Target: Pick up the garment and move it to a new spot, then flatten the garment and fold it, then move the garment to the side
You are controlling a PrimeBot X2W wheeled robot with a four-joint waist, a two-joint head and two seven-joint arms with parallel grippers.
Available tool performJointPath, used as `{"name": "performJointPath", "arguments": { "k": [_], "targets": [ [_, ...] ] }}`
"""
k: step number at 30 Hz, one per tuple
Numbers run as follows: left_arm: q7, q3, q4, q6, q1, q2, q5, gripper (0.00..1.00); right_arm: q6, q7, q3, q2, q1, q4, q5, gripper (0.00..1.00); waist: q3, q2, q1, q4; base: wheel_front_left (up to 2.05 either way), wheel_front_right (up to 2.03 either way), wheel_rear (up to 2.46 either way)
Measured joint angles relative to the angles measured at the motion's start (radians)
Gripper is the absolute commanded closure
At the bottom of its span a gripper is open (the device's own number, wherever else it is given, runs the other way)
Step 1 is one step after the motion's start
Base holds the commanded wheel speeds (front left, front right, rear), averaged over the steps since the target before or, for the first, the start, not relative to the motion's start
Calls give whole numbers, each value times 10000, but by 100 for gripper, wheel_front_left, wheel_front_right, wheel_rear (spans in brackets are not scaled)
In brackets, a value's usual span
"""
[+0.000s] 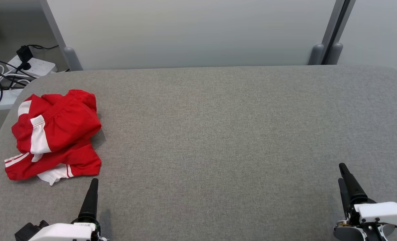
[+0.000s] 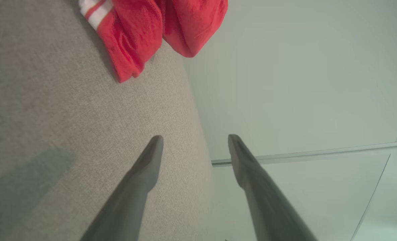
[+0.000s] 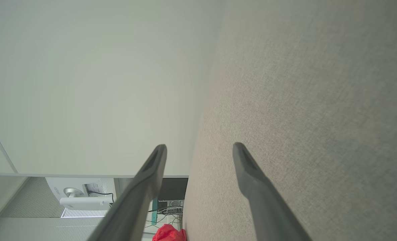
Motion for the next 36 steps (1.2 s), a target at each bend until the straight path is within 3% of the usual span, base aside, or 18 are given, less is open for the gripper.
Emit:
{"name": "performJointPath", "arguments": {
  "k": [36],
  "targets": [
    [-1001,-230,646,92,-841,280,5482,0,2,-1012,1260,-495,-1502,1262,-4335,0,62,0,-1,-127,0,0,0]
  ]
}}
